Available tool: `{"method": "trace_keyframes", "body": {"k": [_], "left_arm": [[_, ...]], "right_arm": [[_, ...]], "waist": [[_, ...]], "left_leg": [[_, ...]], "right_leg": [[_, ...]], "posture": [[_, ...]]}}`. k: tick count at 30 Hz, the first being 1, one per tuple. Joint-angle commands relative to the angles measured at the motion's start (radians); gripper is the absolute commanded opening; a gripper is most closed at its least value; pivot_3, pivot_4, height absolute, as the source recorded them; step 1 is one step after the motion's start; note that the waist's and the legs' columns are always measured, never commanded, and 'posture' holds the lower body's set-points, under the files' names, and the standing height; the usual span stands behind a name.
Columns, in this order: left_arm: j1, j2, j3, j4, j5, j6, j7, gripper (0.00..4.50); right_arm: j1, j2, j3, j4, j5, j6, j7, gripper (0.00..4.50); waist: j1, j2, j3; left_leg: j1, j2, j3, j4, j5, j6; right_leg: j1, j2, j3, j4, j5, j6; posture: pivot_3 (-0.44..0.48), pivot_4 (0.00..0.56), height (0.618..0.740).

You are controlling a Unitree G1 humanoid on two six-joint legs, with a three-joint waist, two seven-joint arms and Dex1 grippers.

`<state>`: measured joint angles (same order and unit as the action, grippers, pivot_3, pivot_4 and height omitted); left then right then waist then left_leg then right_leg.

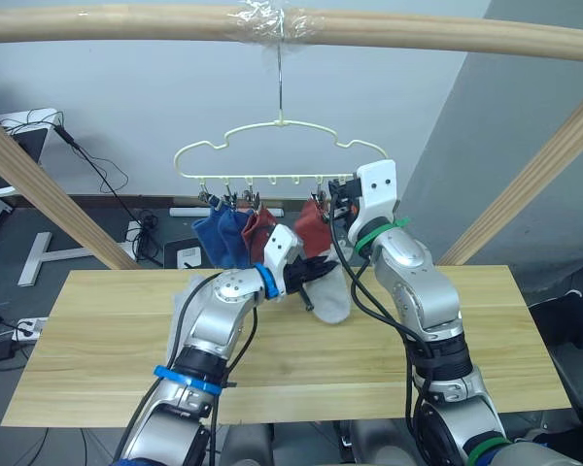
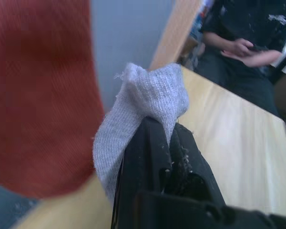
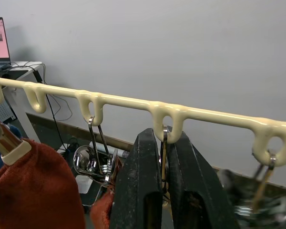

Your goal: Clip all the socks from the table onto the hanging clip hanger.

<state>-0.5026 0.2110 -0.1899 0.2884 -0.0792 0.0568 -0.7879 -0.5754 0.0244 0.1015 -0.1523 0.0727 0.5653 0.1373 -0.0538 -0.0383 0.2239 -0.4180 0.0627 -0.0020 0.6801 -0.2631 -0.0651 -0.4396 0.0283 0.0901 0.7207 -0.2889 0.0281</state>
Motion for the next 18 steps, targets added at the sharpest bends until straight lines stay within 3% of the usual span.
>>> {"method": "trace_keyframes", "body": {"k": [1,18], "left_arm": [[-0.035,-0.008,0.016,0.017,0.019,-0.06,0.054,0.01],[-0.112,-0.024,0.022,0.067,0.027,-0.106,0.107,0.01]], "right_arm": [[-0.01,0.004,0.001,-0.058,0.015,0.002,0.005,0.0],[-0.002,0.005,0.015,-0.07,0.033,0.043,0.01,0.0]], "waist": [[-0.002,0.0,0.0],[-0.001,0.0,0.0]], "left_leg": [[0.0,0.0,0.0,0.0,0.0,0.0],[0.0,0.0,0.0,0.0,0.0,0.0]], "right_leg": [[0.0,0.0,0.0,0.0,0.0,0.0],[0.0,0.0,0.0,-0.001,0.0,0.0]], "posture": [[-0.029,0.19,0.7],[-0.029,0.19,0.7]]}}
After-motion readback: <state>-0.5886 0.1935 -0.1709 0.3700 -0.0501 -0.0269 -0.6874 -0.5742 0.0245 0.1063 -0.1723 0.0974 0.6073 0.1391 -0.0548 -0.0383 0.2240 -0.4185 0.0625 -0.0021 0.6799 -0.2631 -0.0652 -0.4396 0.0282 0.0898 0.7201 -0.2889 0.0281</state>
